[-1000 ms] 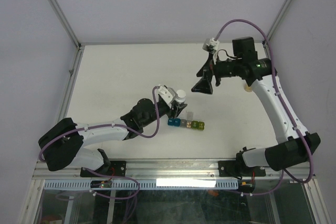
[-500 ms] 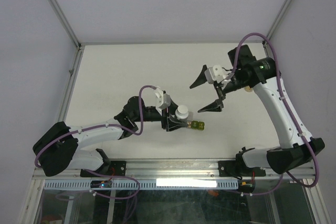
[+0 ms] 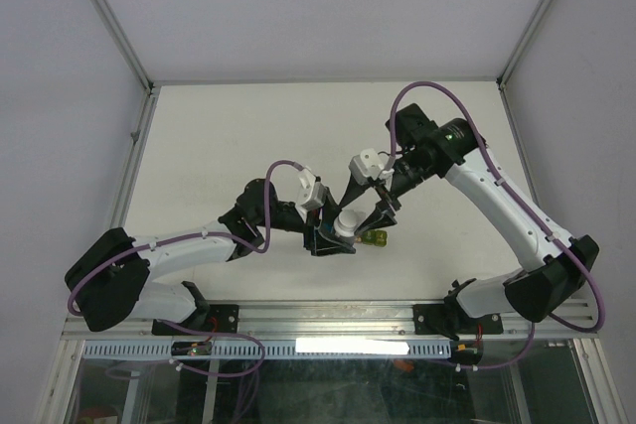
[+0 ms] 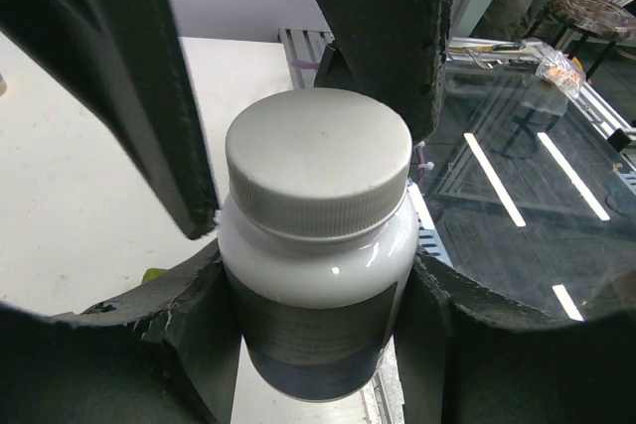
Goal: Sort the pills into containers
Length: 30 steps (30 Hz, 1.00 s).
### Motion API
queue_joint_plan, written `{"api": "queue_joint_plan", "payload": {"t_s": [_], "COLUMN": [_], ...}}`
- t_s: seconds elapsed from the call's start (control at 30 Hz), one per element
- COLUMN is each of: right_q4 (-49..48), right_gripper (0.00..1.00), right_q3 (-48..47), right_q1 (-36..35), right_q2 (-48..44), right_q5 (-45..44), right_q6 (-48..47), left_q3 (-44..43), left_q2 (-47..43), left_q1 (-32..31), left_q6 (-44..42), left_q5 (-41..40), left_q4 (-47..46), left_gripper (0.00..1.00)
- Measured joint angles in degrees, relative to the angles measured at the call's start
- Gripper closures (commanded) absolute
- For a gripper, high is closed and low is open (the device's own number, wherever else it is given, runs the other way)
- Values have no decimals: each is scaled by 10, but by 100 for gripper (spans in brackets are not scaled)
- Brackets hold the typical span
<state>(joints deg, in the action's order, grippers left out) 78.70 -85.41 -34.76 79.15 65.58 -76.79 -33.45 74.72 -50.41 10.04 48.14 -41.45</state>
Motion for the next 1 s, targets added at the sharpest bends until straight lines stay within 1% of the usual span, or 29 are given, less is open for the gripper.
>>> {"api": "queue_joint_plan", "payload": {"t_s": [0.1,0.2,0.27,0.4,0.5,0.63,0.73,0.8,0.83,0.87,0.9,0.93,0.97,1.0], "right_q4": [-1,-4,-8,-20,-62,-157,-253,-309,-330,-346,-361,-371,-378,-381], "right_gripper": [48,62,69,77,84,92,95,94,91,80,61,43,32,24], "right_q3": [0,3,5,7,20,47,84,111,120,125,129,129,129,128], "right_q1": [-7,-9,-10,-10,-10,-12,-15,-17,-18,-19,-20,-20,-16,-11], "right_q2": [2,2,3,3,0,-2,-11,-22,-26,-28,-28,-28,-27,-27], "right_q5": [-1,-3,-3,-5,-14,-57,-125,-182,-208,-227,-245,-261,-268,-268], "right_q6": [9,18,24,54,122,253,368,442,474,498,520,537,548,557], "left_q3": [0,0,0,0,12,47,63,63,63,62,58,51,44,37], "left_q2": [0,0,0,0,-9,-33,-46,-46,-45,-43,-38,-29,-21,-14], "left_q1": [0,0,0,0,0,0,-10,-22,-26,-29,-32,-33,-32,-32], "left_q6": [0,0,0,0,1,5,-2,-13,-19,-25,-29,-32,-33,-34], "left_q5": [0,2,3,-1,-31,-117,-224,-305,-336,-363,-385,-402,-411,-418], "left_q4": [0,1,2,3,3,1,26,49,56,60,63,66,67,66], "left_gripper": [100,100,100,100,100,100,100,100,100,100,100,100,100,100]}}
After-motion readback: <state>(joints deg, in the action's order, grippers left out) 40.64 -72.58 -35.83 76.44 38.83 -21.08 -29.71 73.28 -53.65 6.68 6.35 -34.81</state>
